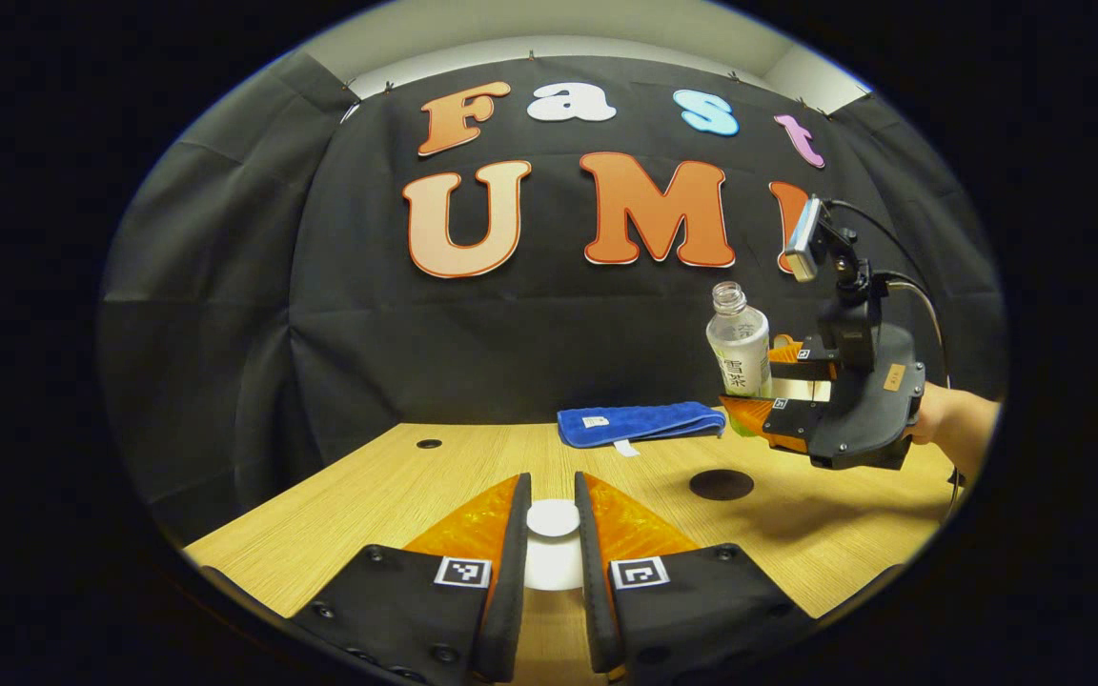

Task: Open the teacup lid with one hand, grasp the water bottle and pour water into the teacup with the other hand; after pouring, place the water bottle on the coaster and then close the teacup lid.

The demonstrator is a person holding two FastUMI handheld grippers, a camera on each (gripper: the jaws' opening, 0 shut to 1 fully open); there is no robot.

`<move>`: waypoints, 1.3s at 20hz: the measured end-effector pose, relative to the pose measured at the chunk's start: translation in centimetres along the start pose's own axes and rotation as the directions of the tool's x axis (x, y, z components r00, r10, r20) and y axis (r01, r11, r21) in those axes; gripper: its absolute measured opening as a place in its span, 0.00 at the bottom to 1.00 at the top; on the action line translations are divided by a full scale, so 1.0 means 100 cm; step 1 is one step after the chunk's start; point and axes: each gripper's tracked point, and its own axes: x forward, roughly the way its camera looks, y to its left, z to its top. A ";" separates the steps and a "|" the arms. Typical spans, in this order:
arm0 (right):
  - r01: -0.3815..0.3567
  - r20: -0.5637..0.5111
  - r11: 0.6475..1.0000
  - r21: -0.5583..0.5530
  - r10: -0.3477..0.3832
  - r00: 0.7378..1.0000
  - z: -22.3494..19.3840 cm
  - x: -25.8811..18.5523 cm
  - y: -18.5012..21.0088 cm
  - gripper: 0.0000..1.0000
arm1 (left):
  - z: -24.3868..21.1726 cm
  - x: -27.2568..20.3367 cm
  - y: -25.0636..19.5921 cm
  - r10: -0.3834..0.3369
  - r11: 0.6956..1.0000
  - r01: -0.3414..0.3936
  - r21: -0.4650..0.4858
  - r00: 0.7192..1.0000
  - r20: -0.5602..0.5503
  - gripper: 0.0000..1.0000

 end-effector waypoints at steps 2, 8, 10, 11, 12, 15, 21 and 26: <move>-0.022 -0.036 0.988 0.153 0.028 0.999 -0.014 0.012 -0.005 0.65 | 0.002 0.001 -0.002 0.001 1.000 -0.001 -0.004 1.000 0.006 0.32; -0.092 -0.093 0.896 0.435 0.146 0.985 -0.054 0.035 0.007 0.65 | -0.005 0.007 -0.005 0.004 1.000 -0.004 -0.029 1.000 -0.011 0.32; -0.100 -0.118 0.885 0.454 0.172 0.978 -0.068 0.039 0.021 0.65 | -0.009 0.008 -0.005 0.004 1.000 -0.004 -0.031 1.000 -0.026 0.32; -0.102 -0.125 0.884 0.456 0.177 0.976 -0.072 0.041 0.022 0.65 | -0.011 0.008 -0.006 0.004 0.999 -0.005 -0.033 1.000 -0.029 0.32; -0.103 -0.132 0.883 0.458 0.182 0.974 -0.076 0.042 0.025 0.65 | -0.012 0.009 -0.007 0.003 0.999 -0.004 -0.033 0.999 -0.032 0.32; -0.108 -0.158 0.869 0.483 0.208 0.965 -0.090 0.043 0.035 0.65 | -0.015 0.012 -0.008 0.001 0.999 -0.002 -0.036 0.999 -0.040 0.32; -0.116 -0.198 0.877 0.466 0.231 0.953 -0.107 0.028 0.036 0.71 | -0.026 0.021 -0.033 -0.043 0.998 0.040 -0.048 0.997 -0.063 0.32; -0.103 -0.188 0.881 0.462 0.210 0.959 -0.106 0.014 0.023 0.89 | -0.040 0.028 -0.053 -0.081 0.996 0.077 -0.046 0.992 -0.093 0.32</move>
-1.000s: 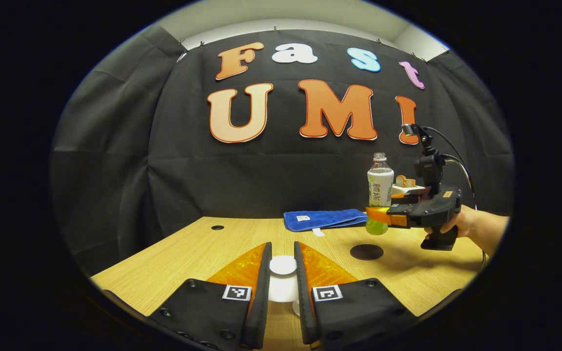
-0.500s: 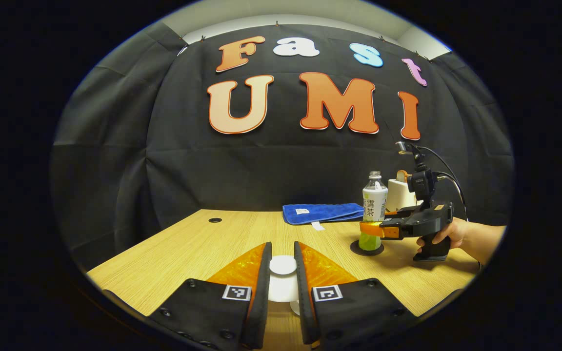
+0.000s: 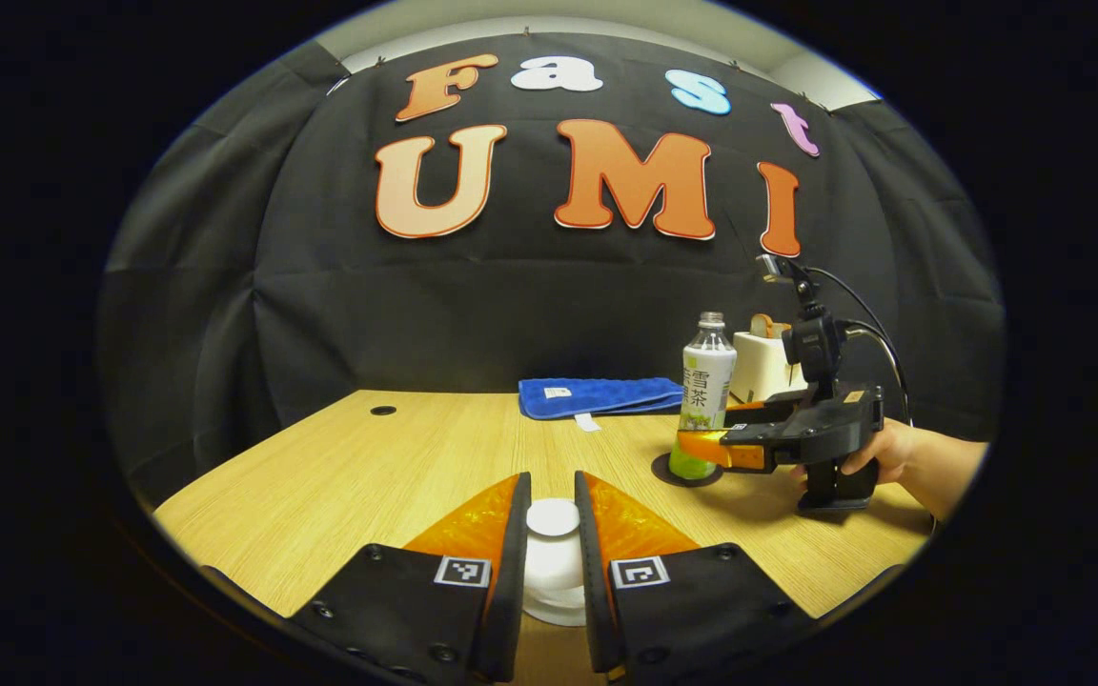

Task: Open the teacup lid with one hand, grasp the water bottle and pour water into the teacup with the other hand; after pouring, place the water bottle on the coaster and then close the teacup lid.

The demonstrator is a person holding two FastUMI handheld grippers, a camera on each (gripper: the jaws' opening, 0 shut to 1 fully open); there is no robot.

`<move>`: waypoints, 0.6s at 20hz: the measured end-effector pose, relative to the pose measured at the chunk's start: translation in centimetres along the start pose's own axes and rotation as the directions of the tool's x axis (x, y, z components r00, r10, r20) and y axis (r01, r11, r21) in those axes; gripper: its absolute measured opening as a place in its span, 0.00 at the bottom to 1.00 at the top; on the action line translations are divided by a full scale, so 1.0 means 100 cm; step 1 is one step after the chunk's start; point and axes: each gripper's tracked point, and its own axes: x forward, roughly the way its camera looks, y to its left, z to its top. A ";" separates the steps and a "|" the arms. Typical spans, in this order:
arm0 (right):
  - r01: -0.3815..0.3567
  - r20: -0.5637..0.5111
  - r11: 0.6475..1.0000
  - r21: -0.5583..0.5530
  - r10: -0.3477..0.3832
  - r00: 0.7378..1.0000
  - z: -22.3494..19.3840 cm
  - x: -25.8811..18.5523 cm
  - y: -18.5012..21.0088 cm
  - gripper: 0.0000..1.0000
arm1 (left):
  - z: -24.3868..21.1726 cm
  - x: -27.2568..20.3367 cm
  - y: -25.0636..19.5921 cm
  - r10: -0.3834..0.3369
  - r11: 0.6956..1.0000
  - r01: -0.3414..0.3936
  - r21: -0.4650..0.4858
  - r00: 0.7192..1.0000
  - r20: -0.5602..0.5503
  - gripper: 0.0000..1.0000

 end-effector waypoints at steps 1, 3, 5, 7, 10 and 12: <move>0.008 0.008 1.000 0.007 -0.008 1.000 0.003 -0.010 -0.005 0.92 | -0.004 0.003 -0.006 -0.007 1.000 0.007 0.009 1.000 -0.006 0.32; 0.013 0.013 1.000 0.011 -0.013 1.000 0.003 -0.022 -0.008 0.94 | -0.014 0.007 -0.010 -0.015 1.000 0.015 0.018 1.000 -0.025 0.32; 0.025 0.033 1.000 0.012 -0.025 0.999 0.007 -0.042 -0.013 0.96 | -0.025 0.013 -0.014 -0.014 0.999 0.016 0.034 0.999 -0.046 0.31; 0.039 0.053 0.999 0.009 -0.040 0.998 0.010 -0.055 -0.016 0.96 | -0.031 0.014 -0.018 -0.021 0.999 0.023 0.037 0.998 -0.057 0.32; 0.044 0.086 0.999 0.011 -0.044 0.995 0.016 -0.077 -0.017 0.96 | -0.042 0.015 -0.014 0.013 0.996 -0.005 0.091 0.996 -0.086 0.32; 0.043 0.112 0.999 0.008 -0.043 0.993 0.024 -0.091 -0.013 0.96 | -0.042 0.013 -0.015 0.005 0.994 0.004 0.105 0.996 -0.088 0.32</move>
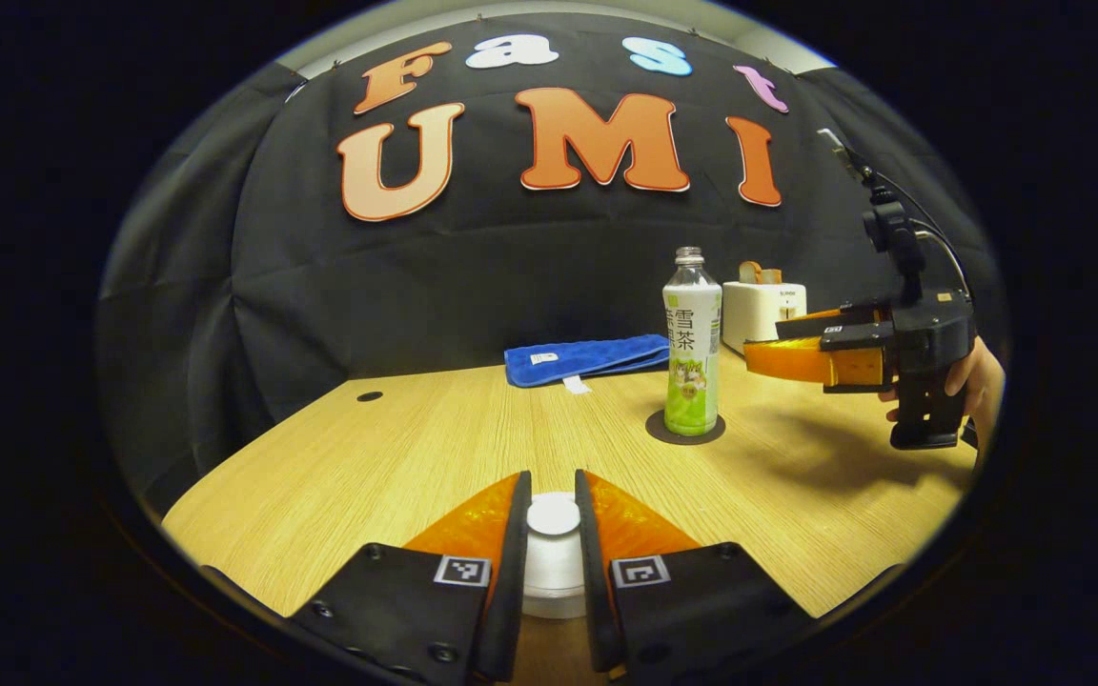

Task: Open the teacup lid with one hand, grasp the water bottle and pour water into the teacup with the other hand; after pouring, place the water bottle on the coaster and then close the teacup lid.

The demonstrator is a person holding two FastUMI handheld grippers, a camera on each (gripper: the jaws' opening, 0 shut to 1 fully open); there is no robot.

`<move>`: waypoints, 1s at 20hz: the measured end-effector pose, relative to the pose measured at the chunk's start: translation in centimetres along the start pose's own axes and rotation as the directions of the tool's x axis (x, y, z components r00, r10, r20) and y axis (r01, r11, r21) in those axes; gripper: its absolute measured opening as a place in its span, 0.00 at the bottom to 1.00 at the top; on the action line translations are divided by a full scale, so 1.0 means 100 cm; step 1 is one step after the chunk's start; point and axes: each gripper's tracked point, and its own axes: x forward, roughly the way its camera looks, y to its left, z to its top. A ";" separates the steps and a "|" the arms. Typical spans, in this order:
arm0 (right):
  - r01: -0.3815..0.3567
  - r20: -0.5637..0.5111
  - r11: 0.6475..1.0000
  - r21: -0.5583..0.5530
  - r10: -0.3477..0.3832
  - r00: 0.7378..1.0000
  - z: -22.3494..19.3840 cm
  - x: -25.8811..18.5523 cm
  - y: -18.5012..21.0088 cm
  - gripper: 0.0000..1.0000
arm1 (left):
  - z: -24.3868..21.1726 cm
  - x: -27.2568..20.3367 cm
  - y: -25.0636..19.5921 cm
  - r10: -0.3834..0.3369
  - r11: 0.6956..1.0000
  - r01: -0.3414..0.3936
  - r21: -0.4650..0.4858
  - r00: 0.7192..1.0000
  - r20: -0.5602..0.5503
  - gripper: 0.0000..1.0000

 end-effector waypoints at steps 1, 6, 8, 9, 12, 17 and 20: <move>-0.003 0.012 1.000 0.005 0.003 1.000 0.005 -0.006 0.003 0.96 | 0.001 -0.001 0.002 0.011 1.000 -0.011 0.001 1.000 0.004 0.36; 0.024 0.138 1.000 0.012 -0.025 0.990 0.053 -0.039 0.016 0.96 | 0.065 -0.020 0.029 0.081 0.996 -0.077 -0.034 0.985 0.152 0.92; 0.038 0.138 0.999 0.021 -0.040 0.990 0.063 -0.056 0.020 0.96 | 0.090 -0.024 0.040 0.092 0.996 -0.086 -0.038 0.980 0.174 0.95; 0.034 0.154 0.999 0.025 -0.037 0.987 0.073 -0.067 0.025 0.96 | 0.101 -0.026 0.043 0.096 0.995 -0.089 -0.043 0.977 0.192 0.95; 0.091 0.198 0.996 0.014 -0.092 0.976 0.097 -0.090 0.015 0.96 | 0.138 -0.033 0.054 0.108 0.994 -0.096 -0.061 0.965 0.239 0.96; 0.202 0.274 0.978 -0.049 -0.182 0.944 0.129 -0.113 0.017 0.96 | 0.189 -0.049 0.069 0.141 0.988 -0.115 -0.103 0.942 0.303 0.97; 0.215 0.309 0.976 -0.013 -0.201 0.930 0.146 -0.119 0.021 0.96 | 0.207 -0.057 0.074 0.158 0.986 -0.129 -0.111 0.932 0.326 0.97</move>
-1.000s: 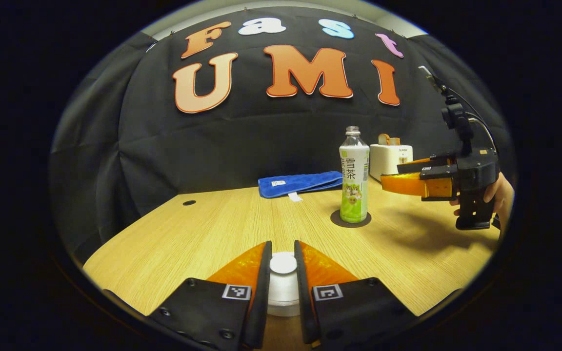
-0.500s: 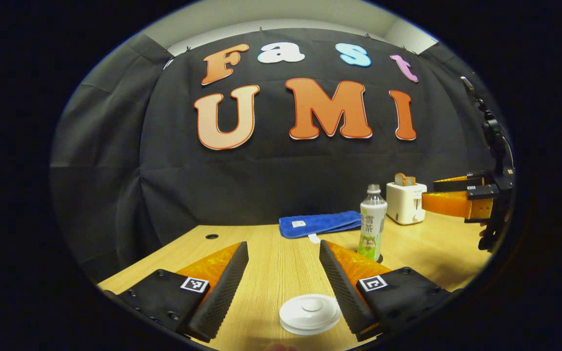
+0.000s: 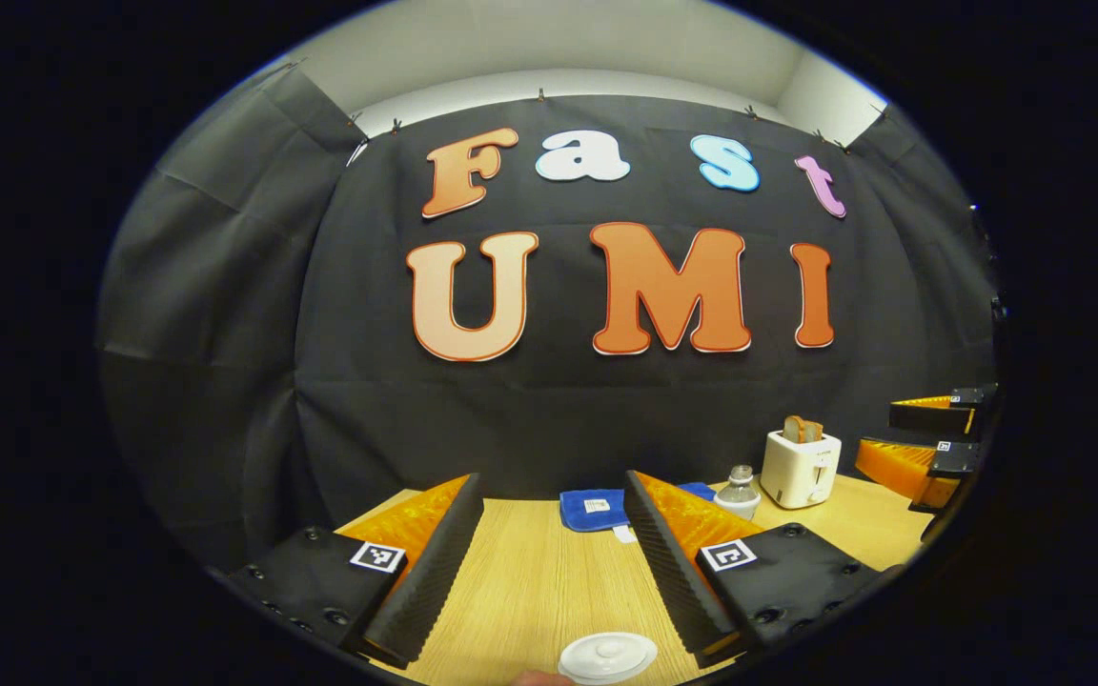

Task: Open the teacup lid with one hand, grasp the water bottle and pour water into the teacup with the other hand; after pouring, place the water bottle on the coaster and then close the teacup lid.

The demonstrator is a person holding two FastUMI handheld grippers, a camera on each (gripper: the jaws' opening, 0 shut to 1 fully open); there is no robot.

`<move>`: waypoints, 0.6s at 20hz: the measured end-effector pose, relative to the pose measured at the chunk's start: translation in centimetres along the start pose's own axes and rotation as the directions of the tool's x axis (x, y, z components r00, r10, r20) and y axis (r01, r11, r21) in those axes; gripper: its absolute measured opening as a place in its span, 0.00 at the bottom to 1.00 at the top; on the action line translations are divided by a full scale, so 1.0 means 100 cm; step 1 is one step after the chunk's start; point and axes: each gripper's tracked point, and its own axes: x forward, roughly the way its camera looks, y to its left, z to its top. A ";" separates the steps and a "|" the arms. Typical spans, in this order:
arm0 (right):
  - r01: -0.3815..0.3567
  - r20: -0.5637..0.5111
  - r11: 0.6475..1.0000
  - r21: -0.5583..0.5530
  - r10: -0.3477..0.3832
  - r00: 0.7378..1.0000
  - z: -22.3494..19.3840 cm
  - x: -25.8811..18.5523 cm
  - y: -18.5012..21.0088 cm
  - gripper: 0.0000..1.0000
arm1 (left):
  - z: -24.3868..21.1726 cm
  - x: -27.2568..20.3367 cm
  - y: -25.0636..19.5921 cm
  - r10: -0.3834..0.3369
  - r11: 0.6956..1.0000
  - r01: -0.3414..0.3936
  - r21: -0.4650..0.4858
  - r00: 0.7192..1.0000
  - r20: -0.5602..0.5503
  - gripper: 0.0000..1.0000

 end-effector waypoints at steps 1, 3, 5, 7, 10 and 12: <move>0.007 0.010 1.000 0.012 -0.008 1.000 0.004 -0.001 0.000 0.96 | 0.000 0.001 0.000 0.003 1.000 -0.003 -0.001 1.000 0.008 0.97; 0.026 0.047 0.999 0.035 -0.028 0.999 0.010 -0.001 0.000 0.96 | -0.019 0.001 -0.005 -0.019 0.999 0.018 -0.037 0.999 -0.026 0.95; 0.039 0.046 0.999 0.025 -0.041 0.998 0.004 -0.001 0.000 0.96 | -0.029 0.006 0.002 0.010 0.999 -0.011 -0.033 0.999 -0.032 0.97; 0.045 0.037 0.999 0.031 -0.046 0.998 0.000 0.001 -0.001 0.96 | -0.041 0.006 -0.003 -0.004 0.999 0.002 -0.033 0.999 -0.053 0.95; 0.061 0.009 0.998 0.032 -0.061 0.998 -0.013 0.002 -0.001 0.96 | -0.046 0.009 -0.002 0.002 1.000 -0.003 -0.012 0.998 -0.065 0.95; 0.068 0.019 0.997 0.023 -0.069 0.997 -0.007 0.003 -0.002 0.96 | -0.035 0.010 0.002 0.016 1.000 -0.016 0.001 0.999 -0.038 0.97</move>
